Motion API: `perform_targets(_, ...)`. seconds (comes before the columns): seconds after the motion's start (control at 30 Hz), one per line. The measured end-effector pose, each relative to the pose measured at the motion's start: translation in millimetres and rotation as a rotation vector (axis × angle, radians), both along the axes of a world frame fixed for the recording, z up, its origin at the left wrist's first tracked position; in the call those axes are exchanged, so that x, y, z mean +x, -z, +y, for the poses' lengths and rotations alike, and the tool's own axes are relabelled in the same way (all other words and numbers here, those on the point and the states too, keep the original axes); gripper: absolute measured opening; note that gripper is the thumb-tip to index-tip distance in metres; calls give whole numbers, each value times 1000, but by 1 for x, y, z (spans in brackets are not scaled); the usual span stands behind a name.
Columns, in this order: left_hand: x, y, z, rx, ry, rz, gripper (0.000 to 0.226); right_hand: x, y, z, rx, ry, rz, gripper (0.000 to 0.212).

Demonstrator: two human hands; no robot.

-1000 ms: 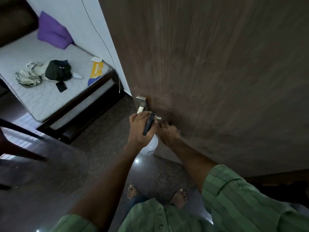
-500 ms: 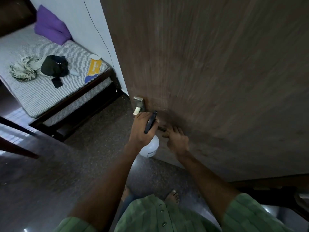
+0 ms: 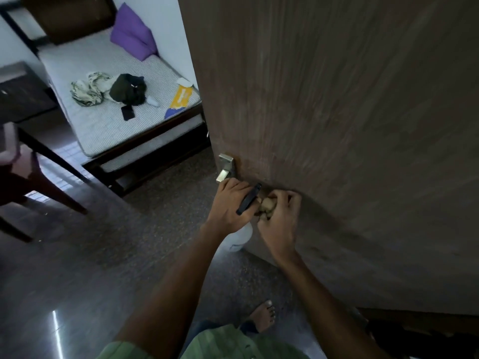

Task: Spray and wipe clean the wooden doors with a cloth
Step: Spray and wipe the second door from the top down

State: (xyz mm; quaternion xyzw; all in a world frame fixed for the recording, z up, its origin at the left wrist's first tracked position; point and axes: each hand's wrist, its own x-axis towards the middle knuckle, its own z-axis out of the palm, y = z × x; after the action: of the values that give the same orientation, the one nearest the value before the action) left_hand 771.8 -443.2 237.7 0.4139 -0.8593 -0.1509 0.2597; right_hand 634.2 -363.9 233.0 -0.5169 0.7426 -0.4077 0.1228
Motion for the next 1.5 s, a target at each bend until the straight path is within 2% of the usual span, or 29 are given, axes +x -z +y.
perform_targets(0.07,5,-3,12,2,-19,17,21,1,-6,13,-48,-4,-15,69)
perform_targets(0.13,10,-4,25,11,-41,27,25,-1,-11,24,-78,-19,-47,72)
perform_targets(0.27,20,-1,54,28,-102,53,27,-13,-15,50,-128,-127,102,43)
perform_targets(0.43,26,3,99,62,-175,100,33,-17,-6,100,-122,-207,189,37)
perform_targets(0.53,21,4,126,43,-234,78,39,-26,-3,124,-122,-263,213,45)
perform_targets(0.63,28,8,151,35,-285,73,35,-31,3,141,-153,-339,237,56)
perform_targets(0.77,32,7,192,39,-339,-29,38,-34,0,171,-161,-441,188,60)
perform_targets(0.83,31,7,221,16,-397,-28,38,-39,-4,185,-180,-521,159,53)
perform_targets(0.93,26,-1,258,14,-510,-12,46,-45,-11,198,-206,-591,156,29)
perform_targets(1.17,8,5,352,120,-757,-38,60,-67,-12,255,-30,-883,141,64)
perform_targets(1.33,-7,-15,418,204,-837,-75,69,-72,-17,300,31,-981,88,60)
perform_targets(1.43,-13,-18,462,235,-891,6,71,-72,-20,331,-19,-983,103,55)
perform_targets(1.5,-19,-17,488,185,-912,48,67,-76,-19,352,-45,-987,119,56)
